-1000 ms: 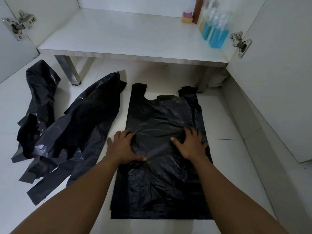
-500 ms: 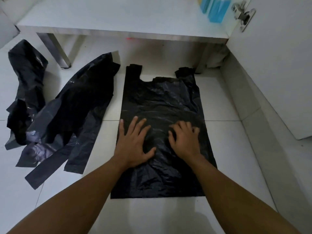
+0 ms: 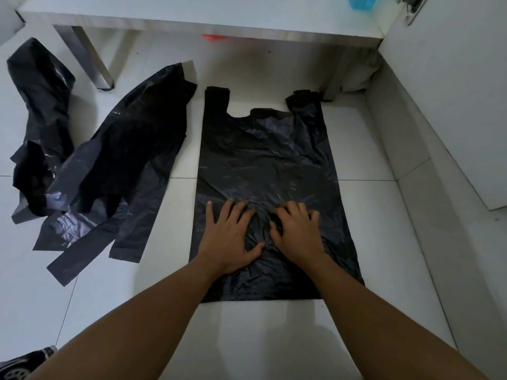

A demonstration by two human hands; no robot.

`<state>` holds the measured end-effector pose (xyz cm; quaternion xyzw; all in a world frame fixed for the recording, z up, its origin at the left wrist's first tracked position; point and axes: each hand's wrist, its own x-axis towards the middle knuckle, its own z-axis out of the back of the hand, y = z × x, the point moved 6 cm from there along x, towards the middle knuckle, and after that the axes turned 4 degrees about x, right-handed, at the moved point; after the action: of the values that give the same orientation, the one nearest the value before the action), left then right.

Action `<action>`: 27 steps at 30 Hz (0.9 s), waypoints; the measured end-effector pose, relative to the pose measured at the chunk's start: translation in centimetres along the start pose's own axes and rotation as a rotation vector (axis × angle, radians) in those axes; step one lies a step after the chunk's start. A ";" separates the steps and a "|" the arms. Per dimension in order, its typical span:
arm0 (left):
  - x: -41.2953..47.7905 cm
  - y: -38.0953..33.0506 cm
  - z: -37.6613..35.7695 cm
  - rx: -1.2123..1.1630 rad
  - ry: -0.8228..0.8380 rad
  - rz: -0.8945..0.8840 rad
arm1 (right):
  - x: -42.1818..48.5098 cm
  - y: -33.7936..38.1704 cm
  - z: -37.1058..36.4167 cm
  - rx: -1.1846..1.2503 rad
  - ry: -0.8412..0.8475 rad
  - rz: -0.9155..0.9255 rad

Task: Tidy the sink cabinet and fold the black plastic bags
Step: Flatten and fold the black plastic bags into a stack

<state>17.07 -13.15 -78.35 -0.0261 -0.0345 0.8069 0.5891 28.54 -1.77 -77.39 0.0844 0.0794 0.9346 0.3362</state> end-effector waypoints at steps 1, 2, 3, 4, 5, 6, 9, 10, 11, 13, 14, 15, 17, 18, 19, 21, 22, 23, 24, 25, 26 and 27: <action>-0.1 0.0 0.0 -0.004 0.000 -0.002 | -0.1 -0.1 -0.1 0.003 -0.008 0.001; -0.1 0.0 0.1 -0.005 -0.006 -0.004 | -0.2 -0.1 -0.1 0.008 -0.016 0.004; -0.1 0.0 0.2 -0.003 -0.015 -0.007 | -0.3 -0.2 0.0 0.014 -0.022 0.006; -0.2 -0.1 0.4 0.002 -0.026 -0.011 | -0.3 -0.3 0.0 0.021 -0.028 0.006; -0.3 -0.2 0.5 0.005 -0.034 -0.013 | -0.4 -0.3 0.2 0.030 -0.039 0.006; -0.4 -0.3 0.5 0.007 -0.036 -0.012 | -0.4 -0.2 0.3 0.038 -0.054 0.005; -0.7 -0.5 -0.1 0.007 -0.007 0.006 | -0.5 0.4 0.3 0.060 -0.070 -0.002; -0.9 -0.5 -0.4 0.004 0.002 0.011 | -0.6 0.6 0.1 0.062 -0.058 -0.003; -1.1 -0.4 -0.6 -0.002 0.006 0.014 | -0.9 0.7 -0.3 0.064 -0.047 -0.002; -1.3 -0.4 -0.9 -0.013 0.009 0.018 | -1.5 0.8 -0.8 0.075 -0.039 -0.010; -1.3 -0.4 -1.0 -0.013 0.012 0.019 | -1.8 0.7 -0.9 0.085 -0.043 -0.019; -1.4 -0.5 -1.1 -0.012 0.016 0.018 | -2.0 0.7 -1.0 0.096 -0.048 -0.025; -1.4 -0.6 -1.2 -0.006 0.027 0.014 | -2.1 0.6 -1.0 0.110 -0.045 -0.026; -1.4 -0.6 -1.2 -0.004 0.034 0.015 | -2.1 0.3 -1.0 0.113 -0.029 -0.027; -1.4 -0.5 -1.2 -0.002 0.041 0.016 | -2.2 -0.2 -0.9 0.116 -0.013 -0.037; -1.4 -0.5 -1.2 0.000 0.057 0.017 | -2.6 -2.5 -0.6 0.111 -0.002 -0.100; -1.4 -0.5 -1.2 0.002 0.064 0.018 | -2.9 -4.2 -0.1 0.096 -0.017 -0.151; -1.3 -0.5 -1.2 0.006 0.071 0.018 | -3.3 -6.2 0.4 0.071 -0.040 -0.213; -1.3 -0.5 -1.2 0.008 0.077 0.019 | -3.7 -8.3 1.1 0.042 -0.066 -0.284; -1.2 -0.5 -1.2 0.007 0.079 0.019 | -4.2 -10.6 1.8 0.018 -0.081 -0.363; -1.2 -0.5 -1.2 0.005 0.078 0.020 | -4.8 -12.6 2.4 0.002 -0.085 -0.444; -1.2 -0.4 -1.1 0.003 0.078 0.021 | -5.4 -14.4 2.9 -0.009 -0.084 -0.515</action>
<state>17.95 -14.15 -79.45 -0.0568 -0.0100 0.8114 0.5817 42.17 6.00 -78.08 0.0986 0.0798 0.8141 0.5667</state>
